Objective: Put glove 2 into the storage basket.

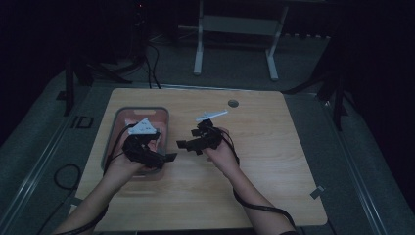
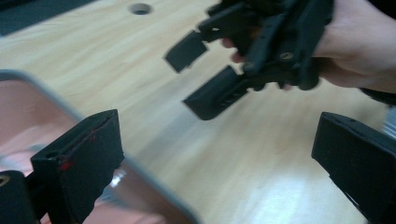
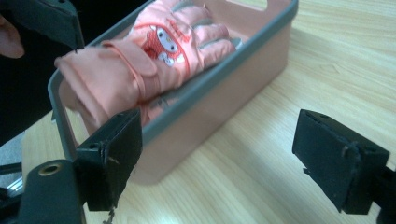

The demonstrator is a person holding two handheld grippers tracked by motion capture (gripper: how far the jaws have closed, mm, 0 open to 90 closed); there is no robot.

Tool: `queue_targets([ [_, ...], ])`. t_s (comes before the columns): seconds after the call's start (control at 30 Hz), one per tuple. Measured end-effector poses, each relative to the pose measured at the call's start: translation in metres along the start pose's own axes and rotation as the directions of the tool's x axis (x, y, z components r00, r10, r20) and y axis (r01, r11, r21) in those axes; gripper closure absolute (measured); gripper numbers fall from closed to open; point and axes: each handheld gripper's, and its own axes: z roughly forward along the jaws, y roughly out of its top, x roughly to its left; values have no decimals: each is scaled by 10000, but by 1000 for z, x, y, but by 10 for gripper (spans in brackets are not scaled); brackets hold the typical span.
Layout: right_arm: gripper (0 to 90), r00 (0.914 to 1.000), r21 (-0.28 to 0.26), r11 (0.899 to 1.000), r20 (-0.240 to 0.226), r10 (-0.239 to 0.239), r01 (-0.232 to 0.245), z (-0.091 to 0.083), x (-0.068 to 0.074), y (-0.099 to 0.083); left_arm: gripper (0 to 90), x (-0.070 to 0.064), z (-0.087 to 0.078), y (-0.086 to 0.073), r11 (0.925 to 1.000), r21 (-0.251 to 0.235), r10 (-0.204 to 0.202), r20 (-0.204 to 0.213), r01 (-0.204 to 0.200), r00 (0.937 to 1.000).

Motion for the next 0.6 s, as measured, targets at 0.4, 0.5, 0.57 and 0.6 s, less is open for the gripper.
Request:
queue_targets([
  [0.4,144,9980,207,9979,67,-623,622,-20,-11,-36,21,-40,30,0,9966,214,777,731,-795,9943],
  [0.5,142,9970,268,9967,-81,-766,767,-22,-13,-45,21,-46,40,-4,9946,434,907,871,-948,9921],
  [0.57,138,9974,356,9968,-88,-719,721,-23,-15,-50,21,-50,45,-6,9942,460,924,970,-972,9910],
  [0.6,137,9972,393,9964,-94,-742,745,-24,-15,-52,21,-51,47,-7,9940,433,953,1070,-1004,9897],
])
